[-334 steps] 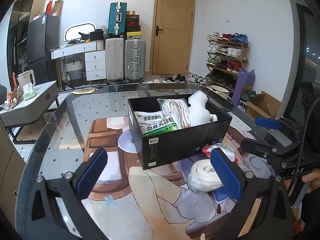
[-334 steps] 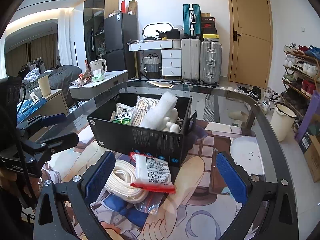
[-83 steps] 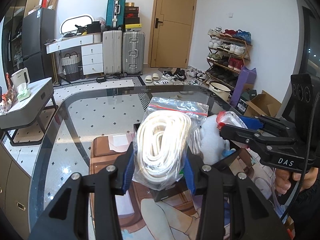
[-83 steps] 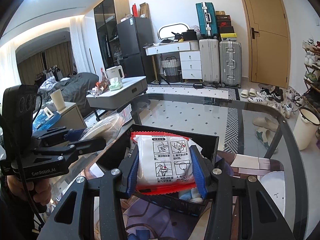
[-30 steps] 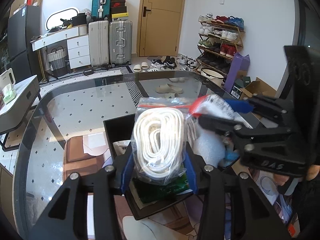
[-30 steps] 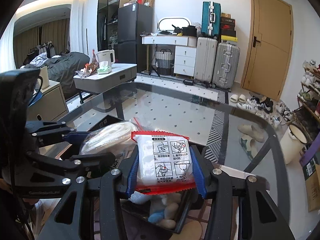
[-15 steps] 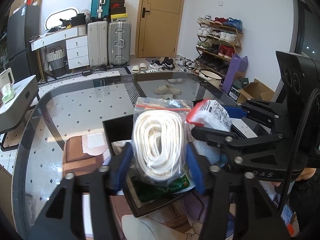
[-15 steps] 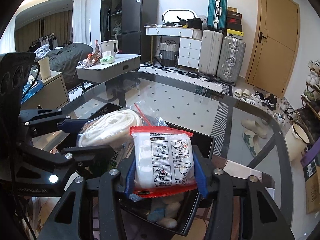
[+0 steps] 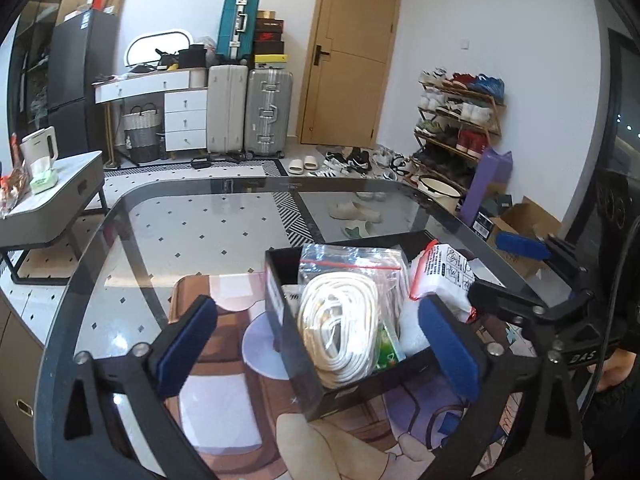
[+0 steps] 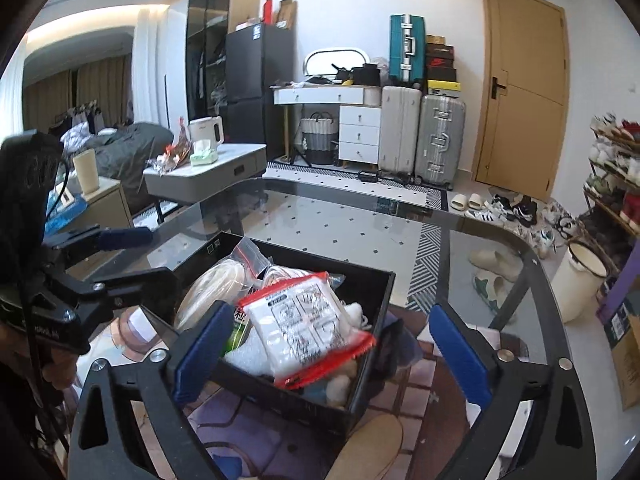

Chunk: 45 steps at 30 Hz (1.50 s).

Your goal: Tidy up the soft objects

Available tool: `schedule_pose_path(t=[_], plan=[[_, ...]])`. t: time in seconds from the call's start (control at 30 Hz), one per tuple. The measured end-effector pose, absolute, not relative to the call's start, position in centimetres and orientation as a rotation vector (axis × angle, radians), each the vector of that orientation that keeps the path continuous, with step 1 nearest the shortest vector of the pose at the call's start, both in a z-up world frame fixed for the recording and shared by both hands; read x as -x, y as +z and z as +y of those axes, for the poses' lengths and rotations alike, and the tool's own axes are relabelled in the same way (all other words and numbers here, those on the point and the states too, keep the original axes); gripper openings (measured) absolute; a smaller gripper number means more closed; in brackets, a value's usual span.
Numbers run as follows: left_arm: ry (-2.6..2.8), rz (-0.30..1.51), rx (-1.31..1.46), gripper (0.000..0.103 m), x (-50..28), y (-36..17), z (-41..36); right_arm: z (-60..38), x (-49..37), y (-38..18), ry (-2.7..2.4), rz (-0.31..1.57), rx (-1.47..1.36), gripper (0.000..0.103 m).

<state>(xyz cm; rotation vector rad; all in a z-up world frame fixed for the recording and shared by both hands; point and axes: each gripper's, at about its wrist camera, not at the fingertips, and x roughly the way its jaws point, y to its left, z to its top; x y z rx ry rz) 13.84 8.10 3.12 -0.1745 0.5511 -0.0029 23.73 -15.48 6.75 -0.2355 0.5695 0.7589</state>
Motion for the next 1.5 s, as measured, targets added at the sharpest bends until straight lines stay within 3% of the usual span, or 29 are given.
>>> schedule_pose_path(t=[1.5], plan=[[0.133, 0.445, 0.138, 0.103, -8.1, 1.1, 5.5, -19.5, -16.4, 5.4, 0.713, 0.444, 0.148, 0.102]])
